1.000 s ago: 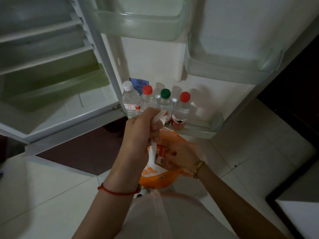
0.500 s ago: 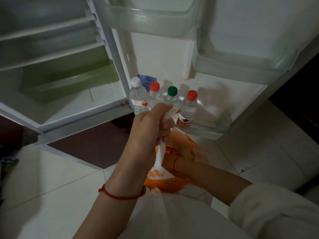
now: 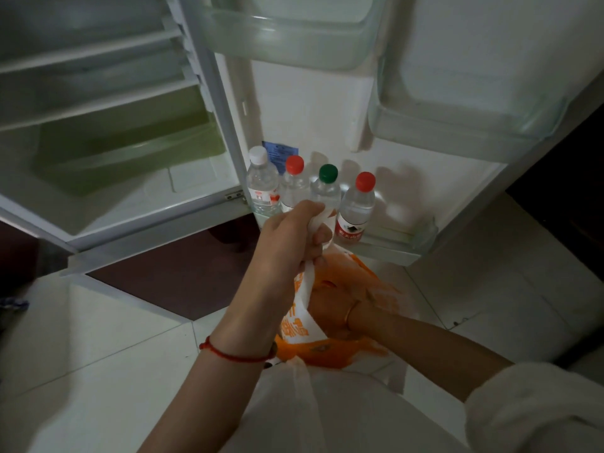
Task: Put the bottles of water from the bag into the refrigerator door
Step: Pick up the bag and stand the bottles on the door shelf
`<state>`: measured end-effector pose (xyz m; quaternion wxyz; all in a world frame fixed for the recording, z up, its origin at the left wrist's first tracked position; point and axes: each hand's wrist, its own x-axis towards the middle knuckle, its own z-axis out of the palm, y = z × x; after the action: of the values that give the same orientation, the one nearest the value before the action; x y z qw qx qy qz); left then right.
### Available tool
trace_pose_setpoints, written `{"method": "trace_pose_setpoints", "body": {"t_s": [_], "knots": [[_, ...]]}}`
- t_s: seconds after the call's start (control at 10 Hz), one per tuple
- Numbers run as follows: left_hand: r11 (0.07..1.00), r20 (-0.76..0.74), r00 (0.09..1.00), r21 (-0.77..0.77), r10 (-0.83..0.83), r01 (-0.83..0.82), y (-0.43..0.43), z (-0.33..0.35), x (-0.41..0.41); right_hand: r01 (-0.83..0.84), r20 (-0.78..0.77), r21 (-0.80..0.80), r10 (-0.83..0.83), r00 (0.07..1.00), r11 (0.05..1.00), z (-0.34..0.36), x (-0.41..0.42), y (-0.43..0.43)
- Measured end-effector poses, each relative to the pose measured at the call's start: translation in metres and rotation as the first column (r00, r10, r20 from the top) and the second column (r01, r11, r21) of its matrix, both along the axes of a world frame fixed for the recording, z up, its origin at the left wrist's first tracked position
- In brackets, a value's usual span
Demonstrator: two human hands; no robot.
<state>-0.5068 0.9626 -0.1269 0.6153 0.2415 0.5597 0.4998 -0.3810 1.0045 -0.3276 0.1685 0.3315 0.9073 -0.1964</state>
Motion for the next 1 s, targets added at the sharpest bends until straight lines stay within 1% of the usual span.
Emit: {"method": "trace_pose_setpoints", "body": {"t_s": [0.1, 0.2, 0.3, 0.4, 0.5, 0.6, 0.8, 0.9, 1.0], "knots": [[0.999, 0.045, 0.999, -0.020, 0.031, -0.030, 0.004, -0.004, 0.002, 0.159, -0.066, 0.109, -0.153, 0.986, 0.981, 0.028, -0.004, 0.007], [0.998, -0.004, 0.999, -0.028, 0.053, -0.053, 0.010, -0.009, 0.001, 0.320, -0.269, 0.025, -0.302, 0.915, 0.947, 0.023, -0.006, 0.009], [0.998, -0.049, 0.998, -0.055, 0.025, -0.028, 0.013, -0.015, 0.001, 0.415, -0.522, -0.094, -0.400, 0.753, 0.905, 0.021, 0.009, 0.004], [0.995, -0.054, 0.998, -0.102, 0.010, -0.016, 0.017, -0.026, 0.002, 0.569, -0.603, -0.139, -0.525, 0.600, 0.810, 0.034, 0.028, 0.001], [0.990, -0.105, 0.994, -0.143, 0.003, -0.018, 0.024, -0.040, 0.004, 0.642, -0.637, -0.205, -0.599, 0.485, 0.738, 0.051, 0.044, 0.007], [0.985, -0.120, 0.992, -0.166, 0.026, -0.046, 0.031, -0.053, 0.006, 0.683, -0.694, -0.214, -0.600, 0.397, 0.699, 0.073, 0.058, 0.010], [0.983, -0.204, 0.979, -0.179, 0.001, -0.038, 0.037, -0.073, 0.007, 0.722, -0.799, -0.215, -0.543, 0.256, 0.657, 0.114, 0.075, 0.015], [0.979, -0.218, 0.976, -0.201, -0.006, -0.039, 0.039, -0.078, 0.007, 0.746, -0.852, -0.167, -0.475, 0.219, 0.644, 0.125, 0.078, 0.020], [0.974, -0.219, 0.976, -0.222, -0.008, -0.042, 0.039, -0.083, 0.008, 0.772, -0.860, -0.075, -0.433, 0.271, 0.631, 0.125, 0.077, 0.028]]}}
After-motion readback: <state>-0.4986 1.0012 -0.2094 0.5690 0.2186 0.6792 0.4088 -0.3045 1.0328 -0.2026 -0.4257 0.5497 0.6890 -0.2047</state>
